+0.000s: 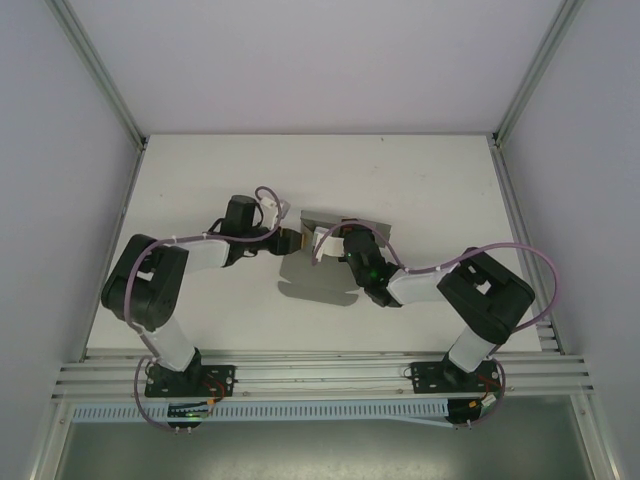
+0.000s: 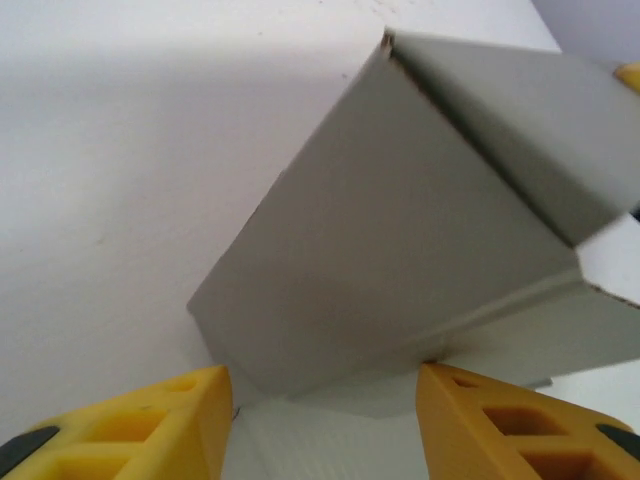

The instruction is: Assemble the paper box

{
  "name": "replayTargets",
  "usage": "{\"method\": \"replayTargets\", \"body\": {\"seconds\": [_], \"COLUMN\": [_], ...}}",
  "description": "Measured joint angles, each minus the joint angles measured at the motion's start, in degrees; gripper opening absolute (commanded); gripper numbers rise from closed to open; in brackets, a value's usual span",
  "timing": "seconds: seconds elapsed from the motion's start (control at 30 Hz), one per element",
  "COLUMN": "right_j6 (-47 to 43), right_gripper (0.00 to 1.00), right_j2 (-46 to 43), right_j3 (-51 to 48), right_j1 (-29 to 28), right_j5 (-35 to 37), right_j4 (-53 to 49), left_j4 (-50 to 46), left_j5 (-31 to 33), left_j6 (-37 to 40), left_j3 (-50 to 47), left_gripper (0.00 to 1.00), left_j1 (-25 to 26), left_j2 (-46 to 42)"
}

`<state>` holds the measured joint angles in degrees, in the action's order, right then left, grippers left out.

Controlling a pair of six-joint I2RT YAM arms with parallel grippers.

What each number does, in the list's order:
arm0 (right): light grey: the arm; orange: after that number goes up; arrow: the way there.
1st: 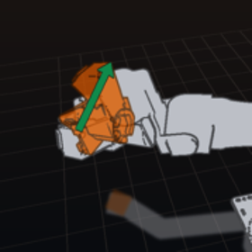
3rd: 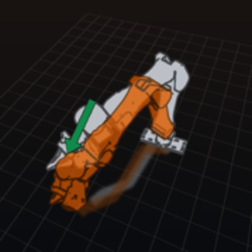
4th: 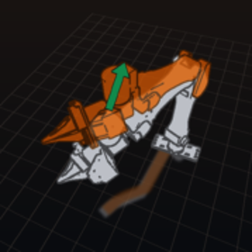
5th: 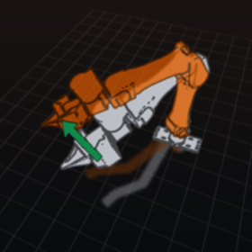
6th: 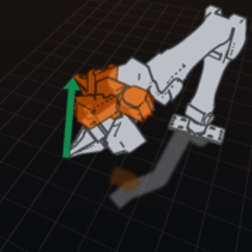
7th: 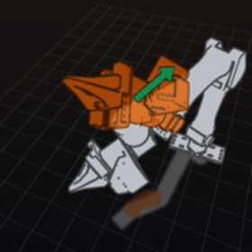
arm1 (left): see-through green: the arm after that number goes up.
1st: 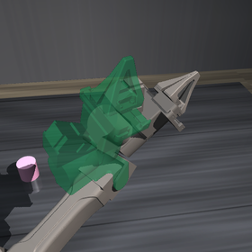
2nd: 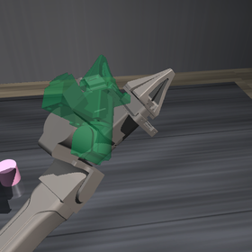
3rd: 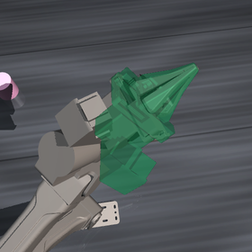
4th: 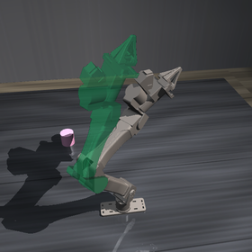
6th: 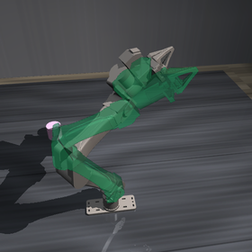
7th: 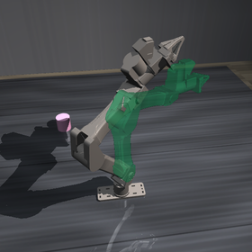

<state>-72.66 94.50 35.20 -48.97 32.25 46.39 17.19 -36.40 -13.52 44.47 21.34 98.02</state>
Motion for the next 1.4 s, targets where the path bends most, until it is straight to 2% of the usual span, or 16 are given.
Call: {"method": "replayTargets", "body": {"seconds": [0.2, 0.47, 0.8, 0.83, 0.97, 1.0, 1.17, 1.4], "right_j6": [-0.1, -0.8, -2.4, -2.4, -2.4, -2.4, -2.0, -1.3], "right_gripper": [0.0, 0.0, 0.0, 0.0, 0.0, 0.0, 0.0, 0.0], "right_j2": [-0.1, 0.3, 2.9, 3.0, 3.1, 3.1, 3.1, 3.1], "right_j3": [0.0, 2.5, 4.9, 4.9, 4.9, 4.8, 4.8, 4.8], "right_j1": [0.2, 1.3, 2.1, 2.1, 1.9, 1.9, 1.8, 1.8], "right_j5": [-0.7, -1.2, -2.3, -2.3, -2.3, -2.3, -2.3, -2.4], "right_j4": [0.0, 0.1, 0.0, 0.0, -0.2, -0.2, -0.6, -1.4], "left_j4": [-2.8, -8.6, -9.2, -9.2, -7.5, -7.1, -6.1, -1.1], "left_j5": [6.4, 13.5, 7.4, 7.2, 6.8, 6.7, 3.5, 0.8], "left_j6": [0.9, 6.2, 9.9, 9.9, 9.6, 9.8, 11.6, 13.2], "left_j3": [-1.4, -0.2, 4.7, 5.0, 6.7, 7.1, 8.8, 8.8], "left_gripper": [0.5, 0.51, 0.55, 0.57, 0.78, 0.8, 0.82, 0.79], "left_j1": [0.0, 0.0, 0.0, 0.0, 0.0, 0.0, 0.0, 0.0], "left_j2": [-5.1, -8.6, -2.3, -1.5, 1.5, 2.1, 4.4, 5.8]}}
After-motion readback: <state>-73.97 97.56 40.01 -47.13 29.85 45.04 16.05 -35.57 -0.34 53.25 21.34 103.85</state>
